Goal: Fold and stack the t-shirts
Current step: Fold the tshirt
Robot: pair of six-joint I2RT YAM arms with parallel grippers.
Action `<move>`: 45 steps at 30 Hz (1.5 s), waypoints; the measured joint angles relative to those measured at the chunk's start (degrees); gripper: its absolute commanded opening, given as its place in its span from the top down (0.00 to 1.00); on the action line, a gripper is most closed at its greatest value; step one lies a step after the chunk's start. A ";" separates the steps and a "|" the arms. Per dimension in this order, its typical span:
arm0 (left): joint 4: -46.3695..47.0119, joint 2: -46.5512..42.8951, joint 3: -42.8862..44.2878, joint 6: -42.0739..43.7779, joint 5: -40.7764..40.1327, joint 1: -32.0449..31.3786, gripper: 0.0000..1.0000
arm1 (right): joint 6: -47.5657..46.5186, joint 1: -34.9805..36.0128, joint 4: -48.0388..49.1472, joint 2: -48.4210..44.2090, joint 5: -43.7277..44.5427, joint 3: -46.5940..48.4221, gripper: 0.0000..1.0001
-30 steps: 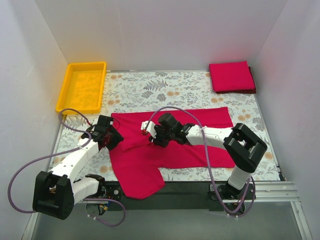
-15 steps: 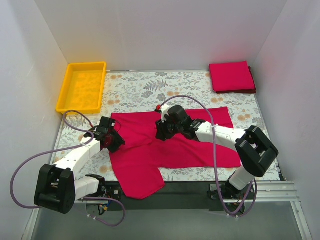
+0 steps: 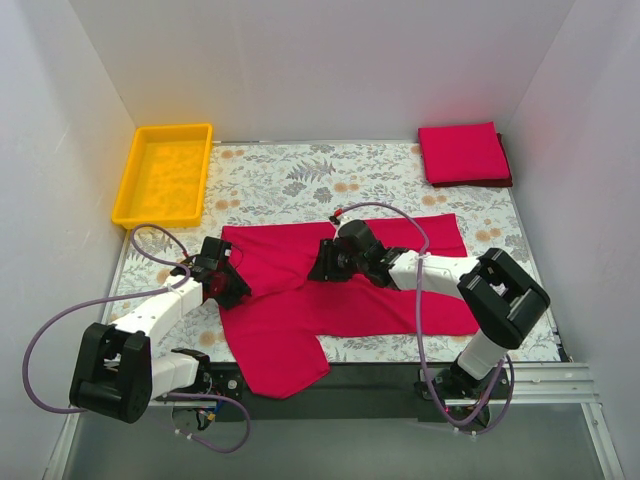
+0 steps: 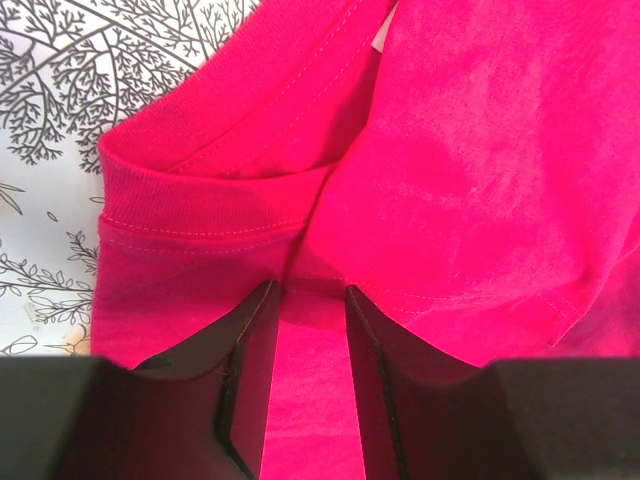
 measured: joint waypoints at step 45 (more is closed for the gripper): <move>-0.37 -2.58 0.02 1.95 0.87 0.00 1.00 | 12.48 1.07 7.43 11.80 -3.56 3.26 0.67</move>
